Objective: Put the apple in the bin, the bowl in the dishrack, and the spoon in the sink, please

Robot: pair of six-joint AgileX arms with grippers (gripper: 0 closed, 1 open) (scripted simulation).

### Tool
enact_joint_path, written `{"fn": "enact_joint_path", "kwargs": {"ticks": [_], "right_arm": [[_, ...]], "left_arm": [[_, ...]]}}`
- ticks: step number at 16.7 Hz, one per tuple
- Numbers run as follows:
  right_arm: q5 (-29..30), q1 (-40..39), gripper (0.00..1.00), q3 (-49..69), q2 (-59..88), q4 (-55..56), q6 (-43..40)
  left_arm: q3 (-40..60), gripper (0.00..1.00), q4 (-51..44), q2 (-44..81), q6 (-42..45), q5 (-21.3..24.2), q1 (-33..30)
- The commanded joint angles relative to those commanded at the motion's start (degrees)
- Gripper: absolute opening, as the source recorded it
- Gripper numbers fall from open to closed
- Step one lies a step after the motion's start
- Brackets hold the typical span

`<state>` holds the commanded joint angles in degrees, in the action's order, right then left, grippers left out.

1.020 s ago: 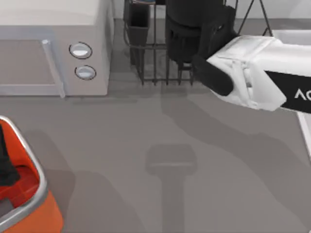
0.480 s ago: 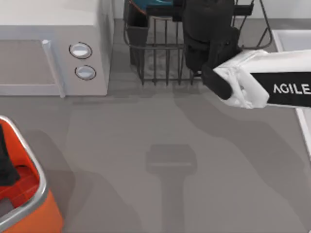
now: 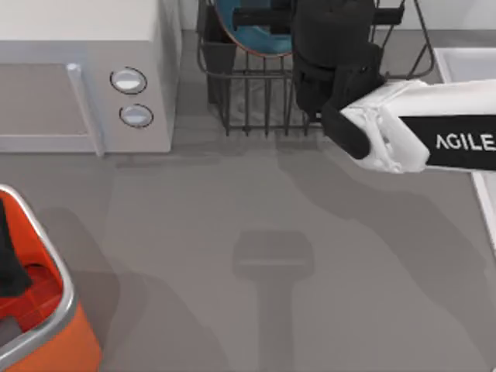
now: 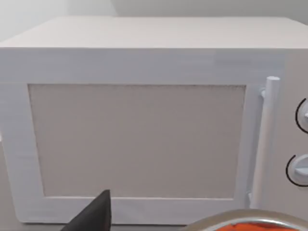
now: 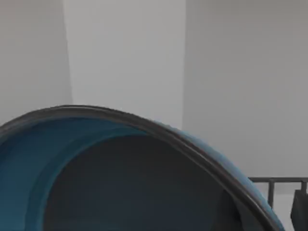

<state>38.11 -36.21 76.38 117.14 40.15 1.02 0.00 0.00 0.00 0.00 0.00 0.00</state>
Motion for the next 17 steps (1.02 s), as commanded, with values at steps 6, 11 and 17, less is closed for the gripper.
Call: {"fn": "enact_joint_path", "kwargs": {"ticks": [6,11,17], "right_arm": [[0.0,0.0,0.98,0.0,0.0,0.0,0.0],[0.0,0.0,1.0,0.0,0.0,0.0,0.0],[-0.5,0.1,1.0,-0.5,-0.5,-0.1,0.0]], "left_arm": [[0.0,1.0,0.0,0.0,0.0,0.0,0.0],[0.0,1.0,0.0,0.0,0.0,0.0,0.0],[0.0,1.0,0.0,0.0,0.0,0.0,0.0]]}}
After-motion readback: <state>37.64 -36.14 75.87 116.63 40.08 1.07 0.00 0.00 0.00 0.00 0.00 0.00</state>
